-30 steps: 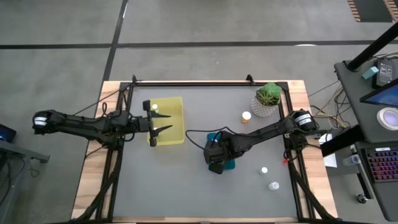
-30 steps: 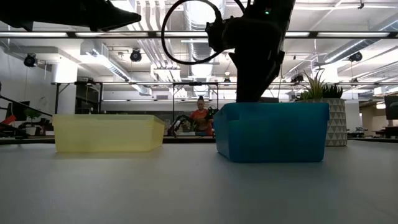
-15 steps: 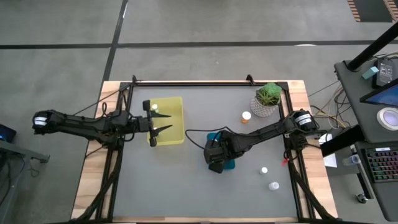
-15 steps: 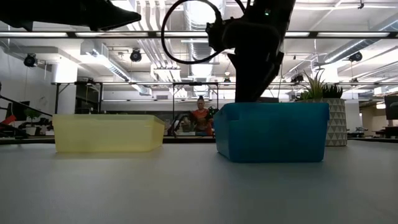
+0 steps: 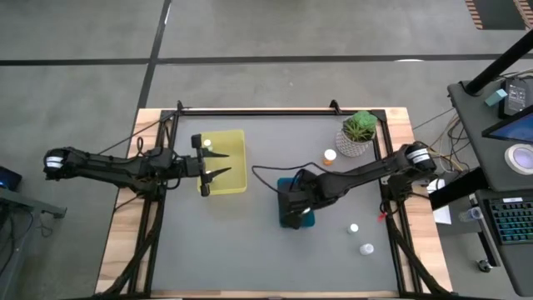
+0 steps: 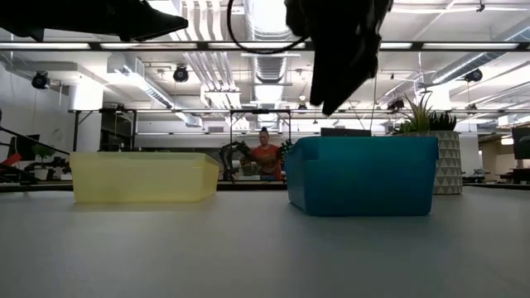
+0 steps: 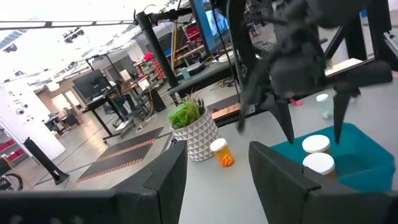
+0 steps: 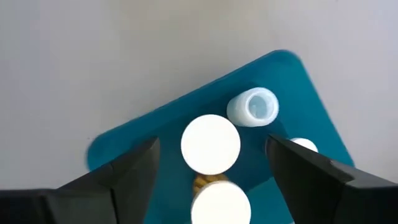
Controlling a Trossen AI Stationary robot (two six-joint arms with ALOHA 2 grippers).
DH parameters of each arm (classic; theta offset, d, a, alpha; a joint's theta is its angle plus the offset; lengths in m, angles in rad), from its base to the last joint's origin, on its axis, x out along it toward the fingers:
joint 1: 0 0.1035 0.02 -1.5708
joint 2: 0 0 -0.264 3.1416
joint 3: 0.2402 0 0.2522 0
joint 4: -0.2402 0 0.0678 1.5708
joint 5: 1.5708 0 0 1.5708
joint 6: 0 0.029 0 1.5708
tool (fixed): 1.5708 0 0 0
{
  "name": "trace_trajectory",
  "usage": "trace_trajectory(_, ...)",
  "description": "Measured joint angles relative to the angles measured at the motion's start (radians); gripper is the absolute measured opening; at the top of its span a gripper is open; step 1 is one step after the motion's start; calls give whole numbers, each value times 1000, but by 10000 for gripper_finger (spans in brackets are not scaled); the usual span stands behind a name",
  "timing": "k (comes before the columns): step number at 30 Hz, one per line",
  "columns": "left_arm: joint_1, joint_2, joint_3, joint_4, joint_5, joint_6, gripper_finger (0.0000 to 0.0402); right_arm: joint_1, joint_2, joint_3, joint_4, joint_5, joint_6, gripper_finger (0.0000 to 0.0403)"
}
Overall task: Pick and place medicine bottles into bin by pill shape (circle, oval)
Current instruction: Put the light blue tablet bottle into the yellow bin
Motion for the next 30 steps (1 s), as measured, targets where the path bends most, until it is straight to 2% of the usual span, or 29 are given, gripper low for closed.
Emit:
trace_trajectory(5, 0, 0, 0, -1, 0, 0, 157, 1, -81, 0, -26, -26, 90, 277)
trace_trajectory(9, 0, -1, 0, 2, 0, 0, 157, 1, -137, 0, -32, -86, 180, 272)
trace_trajectory(19, 0, -1, 0, 1, 0, -1, 157, 36, -188, 1, -113, -304, 488, 260)
trace_trajectory(24, 0, -1, 0, 0, 0, -1, 157, 93, -178, 1, -241, -383, 633, 256)
trace_trajectory(30, 0, -1, 0, -1, 0, -1, 157, 163, -181, 1, -436, -384, 783, 265)
